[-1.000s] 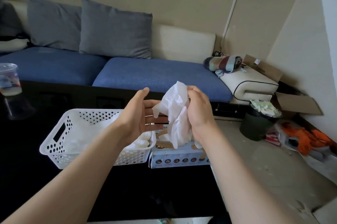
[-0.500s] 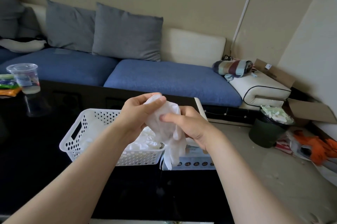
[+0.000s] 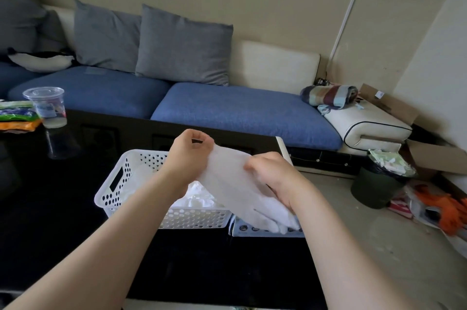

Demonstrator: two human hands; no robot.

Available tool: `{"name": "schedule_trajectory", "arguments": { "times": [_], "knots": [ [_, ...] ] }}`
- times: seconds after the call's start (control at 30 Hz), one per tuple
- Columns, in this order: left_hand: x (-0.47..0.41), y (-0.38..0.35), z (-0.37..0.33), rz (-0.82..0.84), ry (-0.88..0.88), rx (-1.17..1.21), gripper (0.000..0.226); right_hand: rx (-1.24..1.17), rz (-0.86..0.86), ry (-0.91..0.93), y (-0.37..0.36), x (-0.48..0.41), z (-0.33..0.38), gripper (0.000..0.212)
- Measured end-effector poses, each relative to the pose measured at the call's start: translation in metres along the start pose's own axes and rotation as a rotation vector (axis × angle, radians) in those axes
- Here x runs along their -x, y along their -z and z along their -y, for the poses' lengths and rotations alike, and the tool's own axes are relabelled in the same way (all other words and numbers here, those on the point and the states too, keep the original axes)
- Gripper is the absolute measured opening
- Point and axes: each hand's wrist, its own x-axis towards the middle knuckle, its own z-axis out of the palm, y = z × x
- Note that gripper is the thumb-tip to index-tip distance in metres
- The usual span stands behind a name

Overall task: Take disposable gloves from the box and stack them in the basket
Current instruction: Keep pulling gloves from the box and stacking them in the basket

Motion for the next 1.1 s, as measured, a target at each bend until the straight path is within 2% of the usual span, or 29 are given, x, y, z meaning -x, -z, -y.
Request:
{"name": "schedule_trajectory", "arguments": {
  "times": [0.07,0.17,0.27,0.43,0.6,0.8,0.97,1.1],
  "knots": [
    [-0.003,0.004,0.005,-0.033,-0.036,-0.098,0.012,0.103,-0.106,0.042,-0.005,-0.004,-0.002,0.020],
    [-0.006,0.013,0.008,-0.023,-0.072,-0.235,0.030,0.103,-0.157,0.092,-0.014,-0.006,-0.001,0.027],
    [-0.004,0.018,0.004,-0.038,-0.067,-0.311,0.039,0.133,-0.220,0.138,-0.026,-0.010,0.004,0.035],
    [-0.004,0.026,0.001,-0.129,-0.035,-0.293,0.037,0.248,-0.382,0.232,-0.048,-0.017,0.009,0.036],
    [-0.008,0.041,0.007,-0.174,-0.010,-0.305,0.022,0.525,-0.495,0.364,-0.064,-0.023,0.014,0.034],
    [-0.025,0.066,0.030,-0.202,-0.019,-0.528,0.024,0.652,-0.464,0.417,-0.079,-0.035,0.021,0.031],
    [-0.035,0.083,0.047,-0.076,0.001,-0.822,0.027,0.481,-0.402,0.419,-0.089,-0.055,0.013,0.020],
    [-0.036,0.091,0.049,-0.036,0.046,-0.969,0.018,0.462,-0.363,0.438,-0.089,-0.063,0.009,0.031]
  ]
}}
